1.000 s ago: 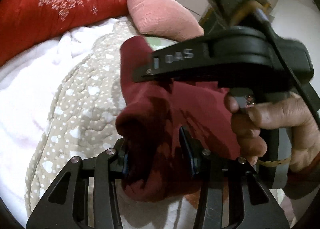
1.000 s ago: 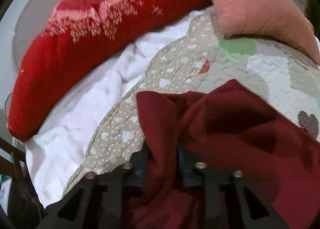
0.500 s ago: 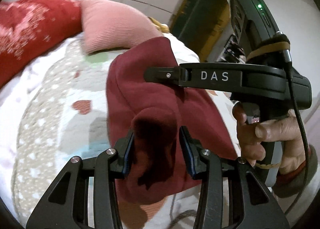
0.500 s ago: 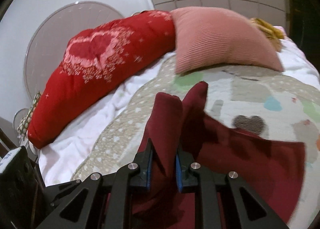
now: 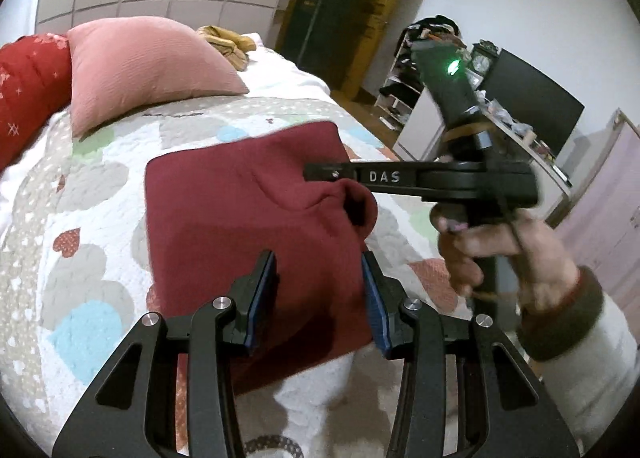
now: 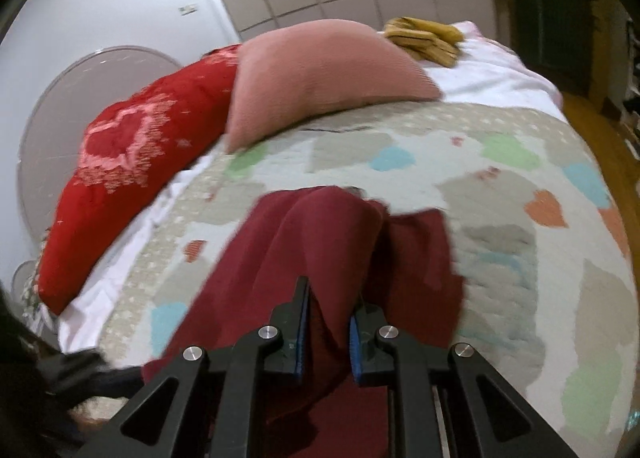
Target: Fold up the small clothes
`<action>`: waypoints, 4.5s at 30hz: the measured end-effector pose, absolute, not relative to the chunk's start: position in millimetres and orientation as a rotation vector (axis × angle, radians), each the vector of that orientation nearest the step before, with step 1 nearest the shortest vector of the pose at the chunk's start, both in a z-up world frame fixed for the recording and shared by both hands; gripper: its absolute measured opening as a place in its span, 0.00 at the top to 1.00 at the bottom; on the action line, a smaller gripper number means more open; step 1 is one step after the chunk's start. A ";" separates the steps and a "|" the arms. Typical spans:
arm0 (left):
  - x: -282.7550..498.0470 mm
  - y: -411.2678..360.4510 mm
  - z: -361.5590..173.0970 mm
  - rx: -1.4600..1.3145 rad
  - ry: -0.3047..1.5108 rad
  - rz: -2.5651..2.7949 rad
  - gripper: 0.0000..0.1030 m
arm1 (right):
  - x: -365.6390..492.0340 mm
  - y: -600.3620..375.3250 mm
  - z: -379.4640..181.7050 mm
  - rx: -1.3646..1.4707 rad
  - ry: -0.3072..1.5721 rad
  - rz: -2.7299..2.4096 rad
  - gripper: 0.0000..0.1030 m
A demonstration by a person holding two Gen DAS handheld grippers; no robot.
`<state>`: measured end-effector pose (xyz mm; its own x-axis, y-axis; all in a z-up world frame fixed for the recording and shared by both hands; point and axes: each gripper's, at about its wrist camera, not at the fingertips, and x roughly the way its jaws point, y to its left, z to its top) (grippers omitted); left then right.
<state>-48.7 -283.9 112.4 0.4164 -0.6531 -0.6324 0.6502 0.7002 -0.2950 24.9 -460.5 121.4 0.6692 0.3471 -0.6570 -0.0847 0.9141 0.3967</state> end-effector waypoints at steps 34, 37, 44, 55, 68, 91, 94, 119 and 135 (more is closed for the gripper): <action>-43.6 -270.9 47.1 0.116 0.873 -0.591 0.58 | -86.5 -456.3 76.9 0.416 0.760 0.238 0.68; -42.5 -268.5 46.2 0.087 0.884 -0.580 0.58 | -104.9 -445.0 91.3 0.366 0.730 0.244 0.68; -45.9 -271.3 45.6 0.089 0.881 -0.556 0.58 | -108.5 -411.3 100.6 0.244 0.717 0.244 0.68; -44.4 -273.4 42.0 0.098 0.884 -0.549 0.57 | -88.2 -410.1 52.1 0.289 0.828 0.202 0.67; -1.3 -245.8 50.0 -0.150 0.956 -0.604 0.32 | -79.5 -460.7 74.0 0.501 0.733 0.157 0.24; 11.3 -246.4 40.4 -0.219 1.040 -0.694 0.42 | -28.5 -477.5 53.2 0.690 0.731 0.296 0.66; -11.3 -226.3 59.7 -0.215 1.004 -0.691 0.42 | -48.0 -466.1 74.2 0.687 0.711 0.349 0.66; -109.0 -176.5 71.7 -0.046 0.867 -0.437 0.40 | -129.2 -352.4 103.9 0.268 0.769 0.274 0.61; -134.9 -174.4 96.6 0.004 0.776 -0.344 0.40 | -174.3 -347.0 122.4 0.256 0.692 0.085 0.55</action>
<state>-134.9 -174.4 96.6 0.6610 -0.3024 -0.6868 0.3056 0.9443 -0.1217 -174.3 -347.0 122.4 0.7679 0.1624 -0.6196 0.0071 0.9651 0.2616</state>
